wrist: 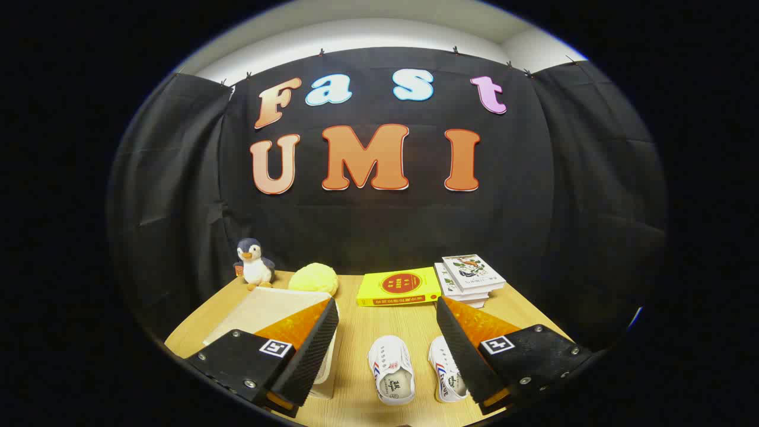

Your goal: Open the storage box then place both shoes into the box .Put the left shoe in first, then the right shoe, with the right side of both shoes facing outward in a uniform manner.

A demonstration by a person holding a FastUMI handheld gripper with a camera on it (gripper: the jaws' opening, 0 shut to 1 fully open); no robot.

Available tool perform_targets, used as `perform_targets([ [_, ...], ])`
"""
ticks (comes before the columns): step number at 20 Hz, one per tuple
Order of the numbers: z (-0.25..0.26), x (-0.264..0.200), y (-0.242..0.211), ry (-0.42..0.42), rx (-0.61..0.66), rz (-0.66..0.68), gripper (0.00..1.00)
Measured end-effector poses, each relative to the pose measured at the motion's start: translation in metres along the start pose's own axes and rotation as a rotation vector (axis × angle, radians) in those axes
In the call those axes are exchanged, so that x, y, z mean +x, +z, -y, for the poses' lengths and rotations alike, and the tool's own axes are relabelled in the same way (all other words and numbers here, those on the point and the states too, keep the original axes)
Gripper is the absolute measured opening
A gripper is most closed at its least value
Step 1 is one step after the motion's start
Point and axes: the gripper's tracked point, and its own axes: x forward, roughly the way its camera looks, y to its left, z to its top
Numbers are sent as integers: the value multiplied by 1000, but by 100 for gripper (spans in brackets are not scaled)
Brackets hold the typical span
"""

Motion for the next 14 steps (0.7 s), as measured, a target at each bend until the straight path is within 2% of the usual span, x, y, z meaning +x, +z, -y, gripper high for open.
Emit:
perform_targets([
  [14, -7, 5, -16, 66, -32, -51, 100],
])
